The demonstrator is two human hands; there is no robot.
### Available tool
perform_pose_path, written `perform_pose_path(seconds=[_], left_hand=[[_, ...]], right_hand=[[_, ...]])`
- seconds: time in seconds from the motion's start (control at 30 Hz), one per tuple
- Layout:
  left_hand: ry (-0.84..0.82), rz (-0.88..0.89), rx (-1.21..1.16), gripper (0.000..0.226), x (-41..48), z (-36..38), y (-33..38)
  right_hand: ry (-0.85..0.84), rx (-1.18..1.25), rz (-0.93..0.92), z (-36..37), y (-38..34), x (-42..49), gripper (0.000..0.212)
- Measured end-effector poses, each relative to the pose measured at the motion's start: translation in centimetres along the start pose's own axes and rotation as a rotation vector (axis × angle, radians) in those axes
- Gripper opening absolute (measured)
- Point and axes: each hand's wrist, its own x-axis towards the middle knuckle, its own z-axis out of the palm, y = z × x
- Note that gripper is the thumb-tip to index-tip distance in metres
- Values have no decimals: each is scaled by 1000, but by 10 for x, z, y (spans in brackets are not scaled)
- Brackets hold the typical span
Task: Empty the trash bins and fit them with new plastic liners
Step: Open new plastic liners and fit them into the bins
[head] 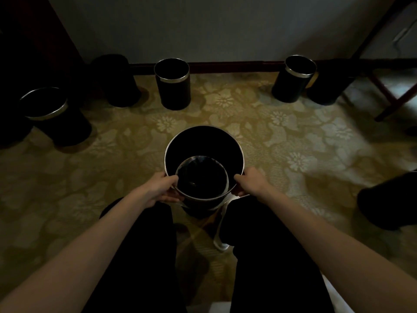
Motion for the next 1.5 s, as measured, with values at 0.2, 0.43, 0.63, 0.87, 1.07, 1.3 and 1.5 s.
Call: perform_pose_path(seconds=[0.2,0.43,0.63,0.87,1.07,1.3,1.5], left_hand=[[-1,1,6,16,7,2,-2],[2,-15,-26,30,21,1,-5],[37,-14,-24,35,30,4,-5],[17,12,-12,36,37,7,-4],[15,32,64,31,51,7,-1],[12,-22,137,39,80,4,-9],[4,-64,135,46,105,9,-29]], right_hand=[[37,36,11,7,0,6,20],[40,26,17,9,3,15,31],[53,2,13,10,3,20,24],[74,-34,8,10,2,25,28],[49,-49,22,12,3,37,32],[-81,-119,97,14,2,59,32],[-39,-912,52,17,-7,86,23]])
